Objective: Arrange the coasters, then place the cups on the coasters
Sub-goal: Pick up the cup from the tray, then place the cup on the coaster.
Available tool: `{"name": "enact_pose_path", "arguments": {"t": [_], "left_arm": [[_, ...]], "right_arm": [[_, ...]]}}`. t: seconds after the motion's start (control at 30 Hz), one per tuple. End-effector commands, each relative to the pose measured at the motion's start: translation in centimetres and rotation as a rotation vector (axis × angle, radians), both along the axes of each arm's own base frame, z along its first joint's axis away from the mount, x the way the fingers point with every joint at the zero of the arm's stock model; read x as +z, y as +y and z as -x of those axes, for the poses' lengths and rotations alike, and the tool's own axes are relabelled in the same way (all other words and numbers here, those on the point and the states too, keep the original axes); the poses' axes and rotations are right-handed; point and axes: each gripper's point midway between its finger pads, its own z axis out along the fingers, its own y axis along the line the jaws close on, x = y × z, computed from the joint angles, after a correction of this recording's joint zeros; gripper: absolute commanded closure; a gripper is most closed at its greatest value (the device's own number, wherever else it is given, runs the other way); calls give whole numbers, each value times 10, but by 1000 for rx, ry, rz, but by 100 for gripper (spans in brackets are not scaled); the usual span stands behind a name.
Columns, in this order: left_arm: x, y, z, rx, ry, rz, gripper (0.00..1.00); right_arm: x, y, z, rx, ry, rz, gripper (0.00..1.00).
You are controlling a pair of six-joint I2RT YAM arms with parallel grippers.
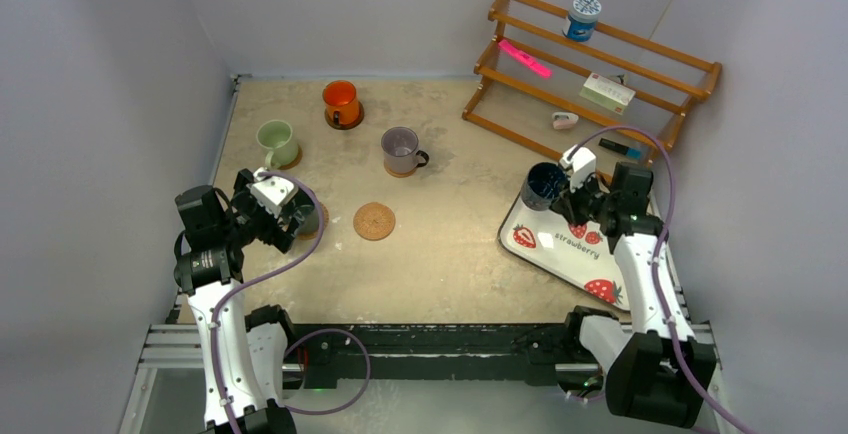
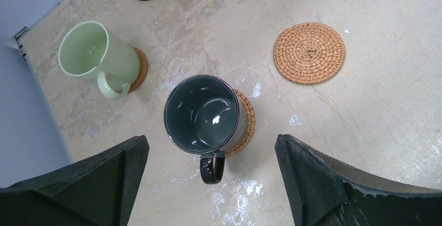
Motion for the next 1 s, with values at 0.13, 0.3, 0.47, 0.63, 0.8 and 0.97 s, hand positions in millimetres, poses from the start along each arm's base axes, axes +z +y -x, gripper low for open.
{"name": "enact_pose_path", "arguments": {"t": [0.13,0.3,0.47,0.63,0.8,0.97], "left_arm": [[7,-1,-3,-16,-30,-5,0],[7,1,-3,-6,-34,-7,0],[9,2,-3,4,-42,-8,0],[12,4,-2,28,-77,-24,0],[17,5,0,49,-119,-36,0],[18,2,2,31,-124,-31,0]], "right_arm": [[70,49,-13,168,-151,-55,100],[93,93,-13,278,-163,-89,100],[108,130,-21,372,-162,-116,100],[109,166,-31,436,-171,-96,100],[111,204,-31,517,-213,-81,100],[104,229,-37,535,-237,-71,100]]}}
